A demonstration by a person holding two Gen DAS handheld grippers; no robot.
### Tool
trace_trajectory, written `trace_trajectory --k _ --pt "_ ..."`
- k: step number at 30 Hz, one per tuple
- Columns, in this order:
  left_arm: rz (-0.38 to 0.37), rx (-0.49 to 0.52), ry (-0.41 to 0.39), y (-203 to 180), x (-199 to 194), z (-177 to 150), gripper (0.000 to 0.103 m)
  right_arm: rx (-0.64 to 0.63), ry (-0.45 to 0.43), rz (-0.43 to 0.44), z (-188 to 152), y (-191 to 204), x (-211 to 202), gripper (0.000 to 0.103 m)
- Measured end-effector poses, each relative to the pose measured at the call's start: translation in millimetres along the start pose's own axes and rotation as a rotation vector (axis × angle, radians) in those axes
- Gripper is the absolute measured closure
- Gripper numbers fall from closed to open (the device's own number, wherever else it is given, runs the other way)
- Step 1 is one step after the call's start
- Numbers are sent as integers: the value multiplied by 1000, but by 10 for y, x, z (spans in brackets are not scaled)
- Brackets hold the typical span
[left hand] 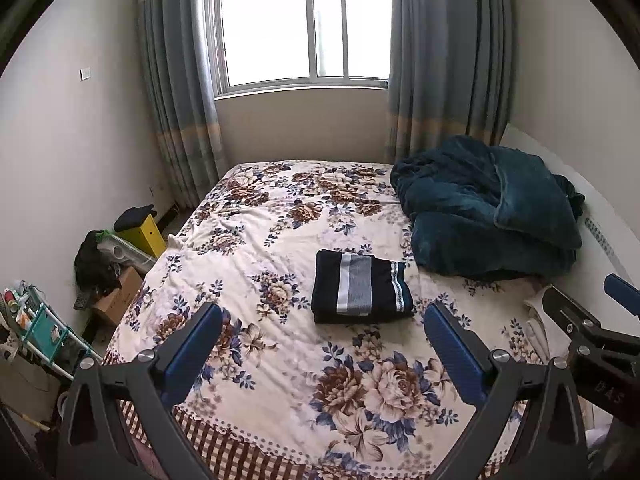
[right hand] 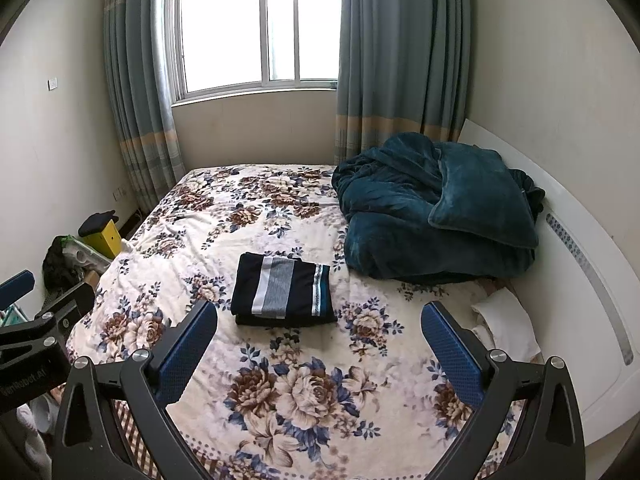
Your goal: Fold small clothes
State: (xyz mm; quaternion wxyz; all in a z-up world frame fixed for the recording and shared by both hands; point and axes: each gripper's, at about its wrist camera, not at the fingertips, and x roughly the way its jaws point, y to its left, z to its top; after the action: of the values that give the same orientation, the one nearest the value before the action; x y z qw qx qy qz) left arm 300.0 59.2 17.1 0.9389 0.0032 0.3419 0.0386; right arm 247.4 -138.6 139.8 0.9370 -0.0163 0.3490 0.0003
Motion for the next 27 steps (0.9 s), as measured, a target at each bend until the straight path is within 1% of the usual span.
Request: trace_trajectory --k 19,27 --pt "-3 5 -4 12 19 35 0 1 -5 1 -43 19 -9 0" --pt "4 -6 -1 4 21 24 0 8 -10 -1 -126 44 -60 0"
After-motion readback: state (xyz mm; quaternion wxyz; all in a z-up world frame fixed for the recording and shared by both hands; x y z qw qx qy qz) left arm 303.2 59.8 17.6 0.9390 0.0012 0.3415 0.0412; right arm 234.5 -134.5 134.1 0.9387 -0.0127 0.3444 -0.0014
